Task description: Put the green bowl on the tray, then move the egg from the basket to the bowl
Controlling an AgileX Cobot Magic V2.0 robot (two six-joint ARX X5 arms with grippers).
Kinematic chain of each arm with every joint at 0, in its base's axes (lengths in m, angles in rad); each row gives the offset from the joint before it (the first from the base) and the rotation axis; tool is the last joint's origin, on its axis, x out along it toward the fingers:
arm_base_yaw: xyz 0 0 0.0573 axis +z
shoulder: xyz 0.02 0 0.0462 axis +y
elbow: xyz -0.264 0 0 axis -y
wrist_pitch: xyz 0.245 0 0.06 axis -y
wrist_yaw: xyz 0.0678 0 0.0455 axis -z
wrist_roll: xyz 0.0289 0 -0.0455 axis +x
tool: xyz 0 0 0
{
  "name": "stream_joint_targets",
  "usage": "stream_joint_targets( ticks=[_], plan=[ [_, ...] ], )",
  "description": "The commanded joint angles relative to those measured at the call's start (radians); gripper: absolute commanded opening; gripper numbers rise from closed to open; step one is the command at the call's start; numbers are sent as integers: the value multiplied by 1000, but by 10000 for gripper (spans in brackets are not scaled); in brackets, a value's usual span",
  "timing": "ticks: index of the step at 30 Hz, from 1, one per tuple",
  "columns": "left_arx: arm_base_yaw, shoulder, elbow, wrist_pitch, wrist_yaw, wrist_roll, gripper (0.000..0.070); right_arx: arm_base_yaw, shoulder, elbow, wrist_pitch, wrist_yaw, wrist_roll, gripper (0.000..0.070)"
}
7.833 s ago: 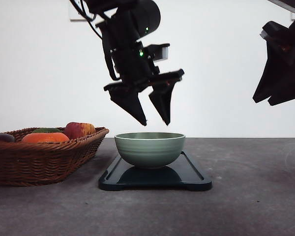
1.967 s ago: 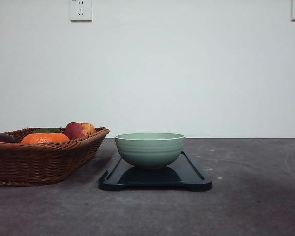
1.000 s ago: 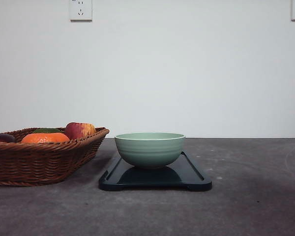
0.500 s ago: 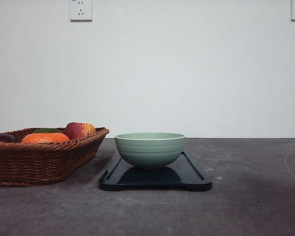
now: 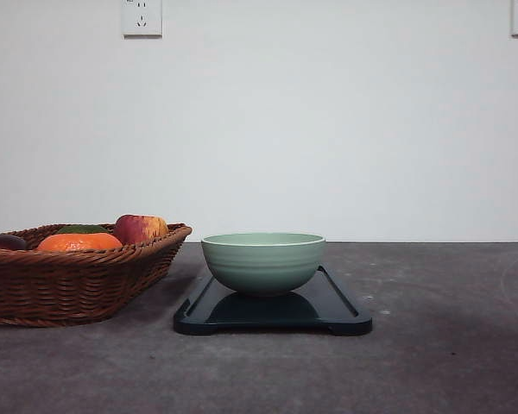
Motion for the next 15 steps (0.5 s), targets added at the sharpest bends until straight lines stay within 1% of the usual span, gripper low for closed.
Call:
stream_joint_targets(
  ticks=[1, 15],
  plan=[
    [2, -2, -19, -3, -2, 14, 21, -2, 1, -5, 7, 1, -4, 9],
    [2, -2, -19, -3, -2, 14, 20, -2, 1, -5, 7, 1, -4, 9]
  ],
)
